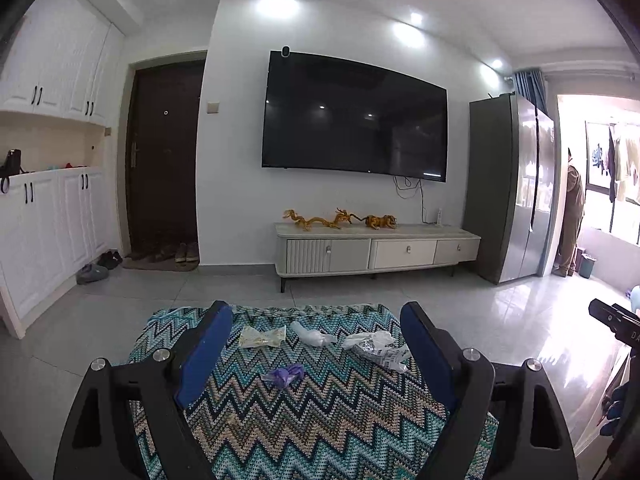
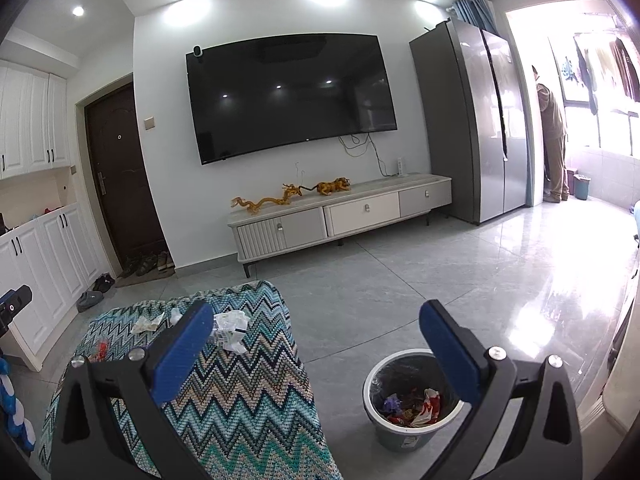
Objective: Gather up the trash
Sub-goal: 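Move both tools back over the blanket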
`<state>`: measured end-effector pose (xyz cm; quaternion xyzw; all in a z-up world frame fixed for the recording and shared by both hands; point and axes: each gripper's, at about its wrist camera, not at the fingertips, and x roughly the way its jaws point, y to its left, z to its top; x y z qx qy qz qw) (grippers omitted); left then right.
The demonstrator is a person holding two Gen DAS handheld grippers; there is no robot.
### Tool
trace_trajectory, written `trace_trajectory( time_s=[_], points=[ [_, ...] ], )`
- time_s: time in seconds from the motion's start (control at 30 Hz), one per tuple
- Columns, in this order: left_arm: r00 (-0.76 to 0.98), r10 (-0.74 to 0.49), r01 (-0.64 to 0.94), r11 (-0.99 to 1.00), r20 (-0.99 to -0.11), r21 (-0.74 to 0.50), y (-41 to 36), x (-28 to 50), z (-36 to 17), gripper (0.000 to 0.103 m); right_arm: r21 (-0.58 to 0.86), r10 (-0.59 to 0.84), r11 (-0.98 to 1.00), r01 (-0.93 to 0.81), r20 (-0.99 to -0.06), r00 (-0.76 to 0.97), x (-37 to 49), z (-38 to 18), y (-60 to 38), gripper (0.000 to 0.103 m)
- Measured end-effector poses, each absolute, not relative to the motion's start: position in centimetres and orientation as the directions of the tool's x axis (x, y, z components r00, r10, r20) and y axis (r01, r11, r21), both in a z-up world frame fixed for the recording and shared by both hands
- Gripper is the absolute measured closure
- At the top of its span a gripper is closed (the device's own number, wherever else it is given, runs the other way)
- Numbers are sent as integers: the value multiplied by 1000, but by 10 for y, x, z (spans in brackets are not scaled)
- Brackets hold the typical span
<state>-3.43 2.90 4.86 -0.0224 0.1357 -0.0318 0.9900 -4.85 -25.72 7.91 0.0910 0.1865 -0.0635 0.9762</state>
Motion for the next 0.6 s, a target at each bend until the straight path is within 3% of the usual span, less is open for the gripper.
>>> trace_trajectory(
  time_s=[0.6],
  points=[
    [985, -27, 16, 998, -172, -64, 57, -84, 57, 13, 115, -16, 992, 52, -291, 957, -78, 103, -214, 0]
  ],
)
